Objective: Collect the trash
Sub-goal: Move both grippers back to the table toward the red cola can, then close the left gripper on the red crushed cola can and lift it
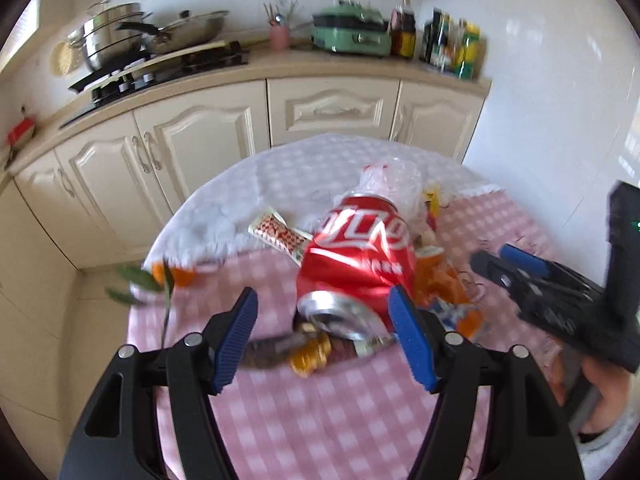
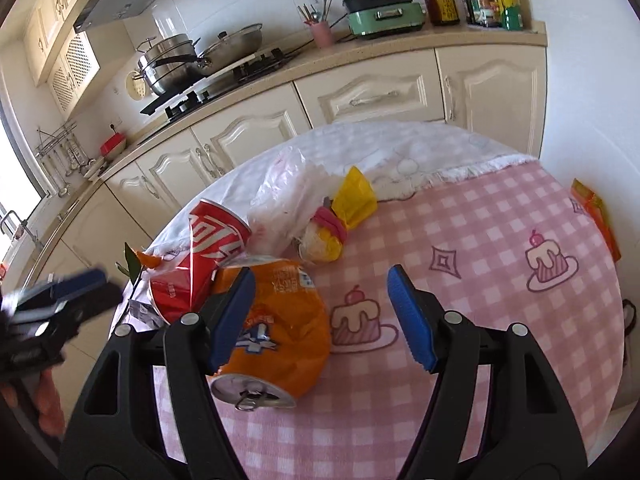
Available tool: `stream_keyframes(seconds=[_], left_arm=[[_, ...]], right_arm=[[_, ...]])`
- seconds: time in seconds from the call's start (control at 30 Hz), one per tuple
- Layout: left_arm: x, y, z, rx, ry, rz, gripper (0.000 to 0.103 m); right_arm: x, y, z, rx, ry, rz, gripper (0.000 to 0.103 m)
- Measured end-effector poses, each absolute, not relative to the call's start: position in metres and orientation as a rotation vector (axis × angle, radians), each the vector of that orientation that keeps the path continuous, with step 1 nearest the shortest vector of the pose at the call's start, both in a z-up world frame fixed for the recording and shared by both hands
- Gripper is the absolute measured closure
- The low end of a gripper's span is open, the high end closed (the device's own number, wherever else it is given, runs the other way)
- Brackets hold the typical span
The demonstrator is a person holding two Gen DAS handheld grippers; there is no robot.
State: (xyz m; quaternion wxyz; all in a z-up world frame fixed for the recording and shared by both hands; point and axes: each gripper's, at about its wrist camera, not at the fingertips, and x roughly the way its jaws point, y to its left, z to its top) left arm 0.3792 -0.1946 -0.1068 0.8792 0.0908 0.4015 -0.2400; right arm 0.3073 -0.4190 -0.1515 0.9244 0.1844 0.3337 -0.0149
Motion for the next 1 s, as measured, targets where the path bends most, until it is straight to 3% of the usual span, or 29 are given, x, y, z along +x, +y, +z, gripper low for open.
stream_keyframes(seconds=[0.2, 0.47, 1.0], left_arm=[[0.42, -0.198, -0.111, 0.117, 0.912, -0.532, 0.036], [0.469, -0.2, -0.153, -0.022, 1.08, -0.597, 0.035], [0.484, -0.191, -0.188, -0.333, 1.181, -0.748, 0.035]], right_arm=[[0.32, -0.426, -0.151, 0.359, 0.682, -0.065, 0.035], [0.337, -0.432, -0.147, 0.375, 0.683, -0.042, 0.035], [0.355, -0.379, -0.161, 0.146, 0.743, -0.007, 0.035]])
